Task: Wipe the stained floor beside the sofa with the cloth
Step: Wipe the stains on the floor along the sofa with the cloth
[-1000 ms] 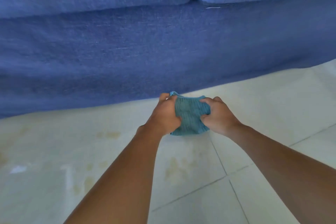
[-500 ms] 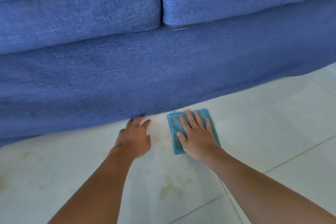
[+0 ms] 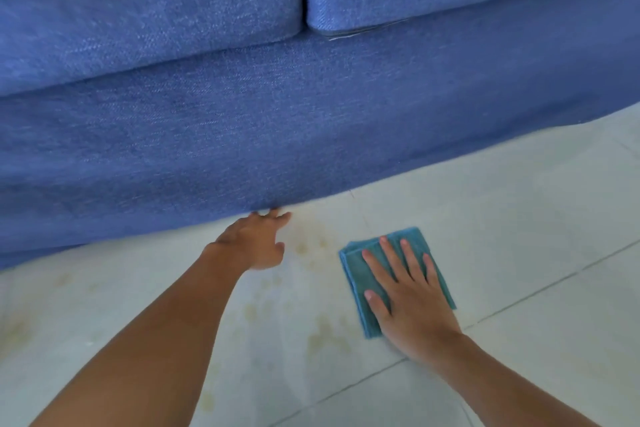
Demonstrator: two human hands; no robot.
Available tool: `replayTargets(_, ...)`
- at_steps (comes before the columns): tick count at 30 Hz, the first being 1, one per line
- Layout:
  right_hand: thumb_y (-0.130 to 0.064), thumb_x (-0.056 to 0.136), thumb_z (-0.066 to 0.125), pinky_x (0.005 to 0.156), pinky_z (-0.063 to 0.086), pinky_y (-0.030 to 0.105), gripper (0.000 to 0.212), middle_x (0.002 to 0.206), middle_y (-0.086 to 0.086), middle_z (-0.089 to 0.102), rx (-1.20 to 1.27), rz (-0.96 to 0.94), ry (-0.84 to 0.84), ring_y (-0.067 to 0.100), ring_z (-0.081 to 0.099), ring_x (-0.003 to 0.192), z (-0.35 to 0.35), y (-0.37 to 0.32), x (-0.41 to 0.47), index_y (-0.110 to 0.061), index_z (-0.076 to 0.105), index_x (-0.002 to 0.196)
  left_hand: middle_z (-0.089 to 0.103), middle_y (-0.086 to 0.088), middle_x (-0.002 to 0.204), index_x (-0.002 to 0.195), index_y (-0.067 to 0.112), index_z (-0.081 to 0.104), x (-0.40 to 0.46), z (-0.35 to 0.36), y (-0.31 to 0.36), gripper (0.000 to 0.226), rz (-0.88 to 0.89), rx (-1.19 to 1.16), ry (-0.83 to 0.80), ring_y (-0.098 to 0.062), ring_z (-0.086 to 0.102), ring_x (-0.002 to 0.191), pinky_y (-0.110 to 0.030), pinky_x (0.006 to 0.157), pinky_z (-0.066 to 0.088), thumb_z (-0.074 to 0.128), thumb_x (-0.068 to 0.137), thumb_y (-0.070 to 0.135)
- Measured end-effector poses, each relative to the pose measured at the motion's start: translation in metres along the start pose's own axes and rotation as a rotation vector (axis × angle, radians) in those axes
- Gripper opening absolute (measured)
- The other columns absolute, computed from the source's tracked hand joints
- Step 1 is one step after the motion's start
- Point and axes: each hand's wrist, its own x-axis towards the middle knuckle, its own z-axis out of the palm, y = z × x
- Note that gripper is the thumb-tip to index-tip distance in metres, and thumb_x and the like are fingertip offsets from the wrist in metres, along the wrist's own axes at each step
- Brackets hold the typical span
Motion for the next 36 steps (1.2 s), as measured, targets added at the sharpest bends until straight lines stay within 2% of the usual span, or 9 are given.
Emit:
replayTargets(4, -0.056, 0.098, 0.018, 0.121, -0.013, 0.053, 0.067, 0.168, -0.002, -0.015, 0.02, 0.228, -0.017, 0.03, -0.016, 0.153, -0.015, -0.006, 0.067, -0.035, -0.003, 0.158, 0.008, 0.004, 0.167, 0.158, 0.027, 0.016, -0.002, 0.006, 0.001, 0.061, -0.013, -0.026, 0.056, -0.026, 0.015, 0.151, -0.043, 0.12, 0.022, 0.042, 0.102, 0.031)
replayTargets(9, -0.058, 0.096, 0.023, 0.121, 0.001, 0.054, 0.066, 0.168, -0.007, -0.005, -0.026, -0.079, 0.019, 0.027, -0.004, 0.155, 0.01, -0.011, -0.042, -0.039, 0.008, 0.158, 0.067, -0.013, 0.118, 0.122, 0.019, 0.062, 0.0, 0.014, -0.002, 0.035, -0.142, -0.153, 0.42, -0.037, 0.062, 0.103, -0.04, 0.084, 0.05, 0.05, 0.091, 0.007)
replayTargets(14, -0.058, 0.091, 0.015, 0.12, -0.01, 0.054, 0.072, 0.168, -0.001, -0.008, 0.015, 0.235, -0.008, 0.032, -0.01, 0.154, -0.001, -0.015, 0.035, -0.035, 0.004, 0.158, 0.064, -0.004, 0.086, 0.088, 0.016, 0.069, -0.016, 0.029, -0.002, 0.024, -0.142, -0.152, 0.509, -0.025, 0.057, 0.074, -0.031, 0.066, 0.045, 0.056, 0.096, 0.033)
replayTargets(17, -0.057, 0.096, 0.023, 0.121, 0.0, 0.055, 0.067, 0.168, -0.004, -0.004, -0.027, -0.062, -0.027, 0.029, -0.002, 0.155, 0.015, -0.026, -0.044, -0.037, 0.009, 0.158, 0.056, 0.0, 0.124, 0.118, 0.022, 0.065, -0.031, 0.043, -0.01, 0.028, 0.022, -0.158, 0.463, -0.023, 0.056, 0.11, -0.036, 0.088, 0.05, 0.049, 0.098, 0.033)
replayTargets(20, -0.059, 0.094, 0.021, 0.121, 0.001, 0.054, 0.068, 0.168, -0.004, 0.0, -0.027, 0.051, 0.027, 0.03, 0.003, 0.155, 0.005, -0.002, -0.03, -0.037, 0.013, 0.158, 0.022, 0.006, 0.161, 0.151, 0.027, 0.035, -0.036, 0.036, -0.022, 0.058, 0.055, -0.054, 0.283, -0.017, 0.022, 0.147, -0.035, 0.119, 0.025, 0.045, 0.098, 0.049)
replayTargets(23, -0.057, 0.092, 0.017, 0.12, -0.011, 0.054, 0.072, 0.168, 0.0, -0.007, 0.012, 0.218, -0.046, 0.033, -0.008, 0.154, -0.002, -0.027, 0.021, -0.034, 0.004, 0.158, -0.003, 0.007, 0.167, 0.158, 0.027, 0.012, -0.04, 0.031, -0.032, 0.073, 0.082, 0.129, 0.112, -0.017, 0.001, 0.153, -0.04, 0.124, 0.007, 0.037, 0.097, 0.059)
replayTargets(29, -0.058, 0.095, 0.034, 0.115, 0.013, 0.057, 0.072, 0.168, 0.005, 0.016, -0.1, -0.098, -0.143, 0.035, 0.013, 0.153, 0.012, -0.028, -0.073, -0.028, 0.017, 0.159, -0.007, 0.004, 0.166, 0.158, 0.024, 0.0, -0.061, 0.012, -0.044, 0.082, 0.172, 0.383, 0.013, -0.02, 0.0, 0.153, -0.043, 0.124, 0.005, 0.029, 0.095, 0.067)
replayTargets(33, -0.064, 0.09, -0.004, 0.119, -0.011, 0.053, 0.07, 0.16, 0.002, -0.037, -0.177, -0.098, -0.337, 0.035, -0.024, 0.149, -0.006, -0.036, -0.019, -0.035, -0.032, 0.148, -0.01, 0.002, 0.166, 0.158, 0.023, -0.002, -0.069, 0.011, -0.056, 0.09, 0.157, 0.376, -0.057, -0.023, 0.0, 0.153, -0.044, 0.123, 0.009, 0.03, 0.091, 0.073)
replayTargets(36, -0.066, 0.097, 0.013, 0.12, -0.016, 0.053, 0.077, 0.146, 0.0, -0.055, -0.237, -0.113, -0.608, 0.031, -0.044, 0.139, -0.029, -0.038, -0.004, -0.035, -0.042, 0.141, -0.015, 0.001, 0.166, 0.158, 0.022, -0.005, -0.069, 0.013, -0.061, 0.091, 0.174, 0.419, -0.105, -0.025, -0.001, 0.153, -0.046, 0.123, 0.009, 0.031, 0.092, 0.073)
